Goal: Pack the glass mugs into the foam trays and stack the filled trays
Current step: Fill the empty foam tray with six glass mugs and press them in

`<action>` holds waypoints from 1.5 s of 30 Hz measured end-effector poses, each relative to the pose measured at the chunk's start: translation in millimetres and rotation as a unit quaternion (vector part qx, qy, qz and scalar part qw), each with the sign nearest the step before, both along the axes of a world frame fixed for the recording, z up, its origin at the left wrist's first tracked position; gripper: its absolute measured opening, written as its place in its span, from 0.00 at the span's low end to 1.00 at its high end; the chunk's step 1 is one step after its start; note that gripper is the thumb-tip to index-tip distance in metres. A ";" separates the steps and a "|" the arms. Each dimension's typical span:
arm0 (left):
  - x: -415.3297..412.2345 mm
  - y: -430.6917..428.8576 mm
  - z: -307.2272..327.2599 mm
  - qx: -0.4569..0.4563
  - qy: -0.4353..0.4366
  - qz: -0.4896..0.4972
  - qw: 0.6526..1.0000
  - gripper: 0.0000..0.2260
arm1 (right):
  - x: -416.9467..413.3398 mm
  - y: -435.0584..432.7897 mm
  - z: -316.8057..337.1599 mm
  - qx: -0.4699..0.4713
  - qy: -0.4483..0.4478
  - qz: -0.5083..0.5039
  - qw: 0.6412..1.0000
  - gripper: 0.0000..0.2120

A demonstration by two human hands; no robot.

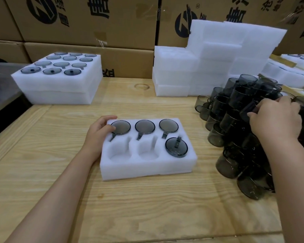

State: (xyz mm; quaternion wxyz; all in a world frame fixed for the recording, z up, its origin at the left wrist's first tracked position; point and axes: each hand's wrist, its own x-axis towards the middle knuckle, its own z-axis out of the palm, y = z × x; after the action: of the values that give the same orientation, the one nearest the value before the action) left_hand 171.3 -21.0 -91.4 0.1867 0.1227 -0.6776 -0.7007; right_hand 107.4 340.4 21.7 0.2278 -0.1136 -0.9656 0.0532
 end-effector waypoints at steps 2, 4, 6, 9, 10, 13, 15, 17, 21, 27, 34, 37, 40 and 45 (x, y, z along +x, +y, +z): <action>0.9 0.2 0.9 0.005 0.002 -0.004 1.000 0.14 | 3.0 0.7 0.9 -0.013 0.018 0.021 1.000 0.15; 2.0 1.0 2.2 0.009 -0.003 -0.012 1.000 0.14 | 10.6 -1.3 2.2 -0.030 0.062 0.063 0.996 0.13; 1.9 0.4 2.3 0.009 -0.009 -0.012 1.000 0.16 | 22.2 -8.1 4.5 -0.053 0.113 0.134 0.983 0.10; 1.3 0.0 1.9 0.014 -0.010 -0.012 1.000 0.16 | 40.7 -27.9 7.2 -0.108 0.124 0.244 0.956 0.08; 1.0 0.1 1.6 0.014 -0.009 -0.012 1.000 0.16 | 46.8 -37.3 6.9 -0.129 0.111 0.281 0.945 0.06; 0.4 0.4 0.6 0.013 -0.007 -0.011 1.000 0.16 | 64.6 -68.2 -1.3 -0.212 0.050 0.408 0.887 0.05; 0.0 -0.3 0.7 0.003 -0.006 -0.010 1.000 0.17 | 73.5 -86.9 -10.3 -0.225 -0.011 0.467 0.855 0.08; -0.2 -0.5 0.8 -0.004 -0.004 -0.012 1.000 0.17 | 76.7 -100.5 -18.8 -0.209 -0.053 0.525 0.824 0.08; -1.0 0.0 1.0 0.006 0.002 -0.012 1.000 0.17 | 75.4 -115.3 -27.7 -0.161 -0.147 0.596 0.773 0.07; -2.0 -1.8 -1.6 0.002 -0.003 -0.017 1.000 0.17 | 64.8 -118.7 -25.3 -0.082 -0.169 0.611 0.769 0.10; -3.7 -3.7 -3.3 0.001 -0.005 -0.014 1.000 0.15 | 58.9 -118.4 -35.9 -0.071 -0.176 0.631 0.753 0.08; -4.1 -4.3 -3.7 -0.001 -0.006 -0.011 1.000 0.15 | 55.3 -112.4 -47.6 -0.130 -0.188 0.629 0.743 0.03; -4.0 -4.4 -4.0 -0.003 -0.006 -0.013 1.000 0.16 | 53.7 -111.7 -51.3 -0.133 -0.205 0.632 0.735 0.03; -3.7 -4.0 -3.8 -0.002 -0.008 -0.014 1.000 0.16 | 52.6 -115.7 -50.8 -0.088 -0.234 0.632 0.734 0.07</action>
State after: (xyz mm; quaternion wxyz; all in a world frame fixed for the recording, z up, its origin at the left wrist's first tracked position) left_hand 167.5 -25.0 -95.2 0.1718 0.1182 -0.6819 -0.7011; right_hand 160.0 224.6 -29.0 -0.1028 0.4941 -0.8289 0.2412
